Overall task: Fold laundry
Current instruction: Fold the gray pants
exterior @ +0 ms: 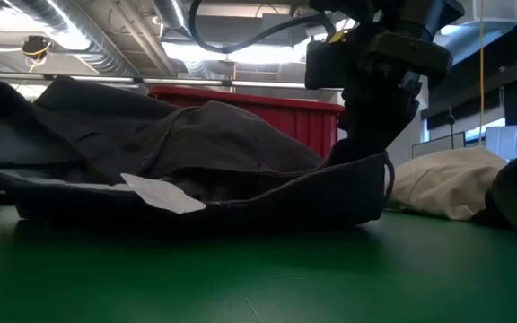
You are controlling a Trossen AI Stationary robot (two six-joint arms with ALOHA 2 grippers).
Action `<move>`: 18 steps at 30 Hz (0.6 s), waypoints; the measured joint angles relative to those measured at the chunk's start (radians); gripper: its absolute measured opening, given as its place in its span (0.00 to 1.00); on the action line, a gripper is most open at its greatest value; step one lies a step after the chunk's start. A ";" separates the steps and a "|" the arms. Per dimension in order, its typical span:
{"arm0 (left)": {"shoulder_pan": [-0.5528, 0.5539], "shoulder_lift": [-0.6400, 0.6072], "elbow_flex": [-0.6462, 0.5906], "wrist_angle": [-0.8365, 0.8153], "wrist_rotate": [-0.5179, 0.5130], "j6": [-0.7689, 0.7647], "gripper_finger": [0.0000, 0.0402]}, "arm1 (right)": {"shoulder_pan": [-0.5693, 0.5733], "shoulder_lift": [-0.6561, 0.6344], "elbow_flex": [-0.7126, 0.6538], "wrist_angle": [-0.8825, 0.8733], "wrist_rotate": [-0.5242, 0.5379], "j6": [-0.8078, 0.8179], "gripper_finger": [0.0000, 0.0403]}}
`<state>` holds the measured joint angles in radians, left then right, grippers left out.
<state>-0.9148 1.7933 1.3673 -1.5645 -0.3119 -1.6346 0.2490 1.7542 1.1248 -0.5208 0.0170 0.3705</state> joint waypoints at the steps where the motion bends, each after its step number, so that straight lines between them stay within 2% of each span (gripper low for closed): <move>1: 0.000 -0.006 0.000 0.005 -0.019 -0.021 0.46 | 0.000 0.000 0.000 0.000 0.000 -0.005 0.08; 3: 0.001 -0.008 0.001 0.023 -0.056 -0.037 0.50 | 0.000 0.000 0.000 0.000 0.000 -0.009 0.08; 9: 0.001 -0.004 -0.033 0.025 -0.082 -0.117 0.58 | 0.000 0.000 0.000 0.000 0.001 -0.012 0.08; 13: 0.001 -0.004 -0.088 0.037 -0.087 -0.192 0.61 | 0.000 0.000 0.000 0.000 0.001 -0.013 0.08; 18: 0.007 -0.003 -0.155 0.162 -0.089 -0.196 0.61 | 0.000 0.000 0.000 -0.001 0.001 -0.014 0.08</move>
<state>-0.9078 1.7907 1.2124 -1.4027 -0.4013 -1.8309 0.2485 1.7542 1.1248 -0.5220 0.0177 0.3561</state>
